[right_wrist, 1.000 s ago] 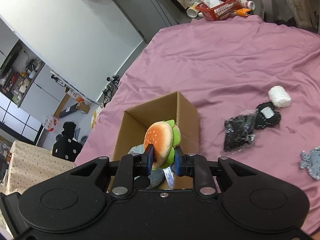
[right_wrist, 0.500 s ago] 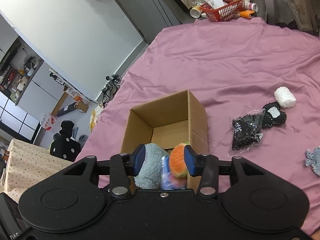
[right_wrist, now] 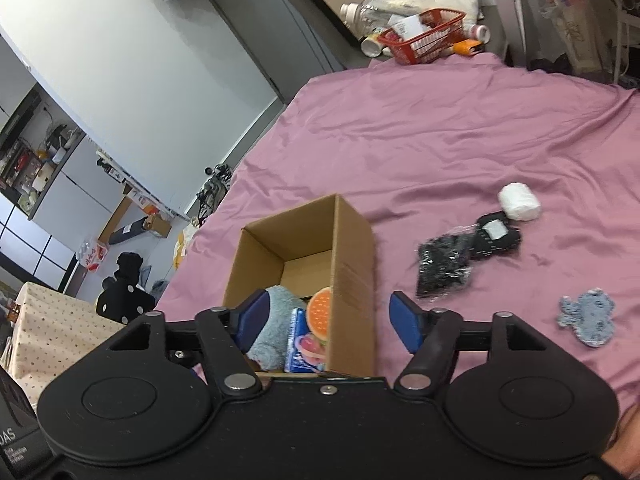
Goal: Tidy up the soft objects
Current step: 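Lower both items into the box and open both grippers, then withdraw both grippers from the box toward the remaining items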
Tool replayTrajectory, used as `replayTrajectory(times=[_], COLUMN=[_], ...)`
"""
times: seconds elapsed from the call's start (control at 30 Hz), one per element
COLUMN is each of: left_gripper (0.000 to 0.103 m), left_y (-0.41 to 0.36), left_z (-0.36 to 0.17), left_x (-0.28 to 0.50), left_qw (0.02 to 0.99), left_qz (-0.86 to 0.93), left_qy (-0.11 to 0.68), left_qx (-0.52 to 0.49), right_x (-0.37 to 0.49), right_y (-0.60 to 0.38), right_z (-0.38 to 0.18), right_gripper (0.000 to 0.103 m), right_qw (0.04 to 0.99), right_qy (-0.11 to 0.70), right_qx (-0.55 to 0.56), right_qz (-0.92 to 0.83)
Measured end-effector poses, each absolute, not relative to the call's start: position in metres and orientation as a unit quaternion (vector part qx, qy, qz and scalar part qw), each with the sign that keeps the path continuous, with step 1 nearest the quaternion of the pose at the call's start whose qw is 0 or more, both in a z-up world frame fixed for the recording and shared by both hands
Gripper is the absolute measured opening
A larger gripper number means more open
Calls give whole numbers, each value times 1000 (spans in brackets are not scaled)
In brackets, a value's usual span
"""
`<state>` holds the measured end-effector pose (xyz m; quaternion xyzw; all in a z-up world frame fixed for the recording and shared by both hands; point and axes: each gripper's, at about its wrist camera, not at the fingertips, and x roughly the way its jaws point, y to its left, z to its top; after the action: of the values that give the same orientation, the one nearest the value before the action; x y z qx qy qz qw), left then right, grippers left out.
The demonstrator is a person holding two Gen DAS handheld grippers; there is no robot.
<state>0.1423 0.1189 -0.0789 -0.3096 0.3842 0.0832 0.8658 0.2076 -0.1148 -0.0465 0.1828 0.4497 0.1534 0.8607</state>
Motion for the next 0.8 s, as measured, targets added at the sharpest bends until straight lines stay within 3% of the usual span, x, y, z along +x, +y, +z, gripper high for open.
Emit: replayTrajectory(times=[0.13,0.23,0.33,0.57,0.8], left_gripper=[71,75,83,86,91], left_y=[109,99,86,55,24], left_z=[-74,-70,-63,-54,-47], left_x=[140,138,136,135,135], left_qw=[868,872,881,893,902], left_qz=[84,81,76,74,77], left_qy=[389,390,387,392,390], left_qx=[-298,-285,-261,-209,-169], right_x=[201,195,191,180,177], right_y=[-130,-144,-158,-188,-220], right_z=[-46,-47,-48,-48,-53], right_gripper=[70,82,84,103,103], right_qw=[862,864,865,872,873], right_qy=[449,446,443,431,428], right_qx=[181,185,186,178,181], right_qz=[148,144,144,149,145])
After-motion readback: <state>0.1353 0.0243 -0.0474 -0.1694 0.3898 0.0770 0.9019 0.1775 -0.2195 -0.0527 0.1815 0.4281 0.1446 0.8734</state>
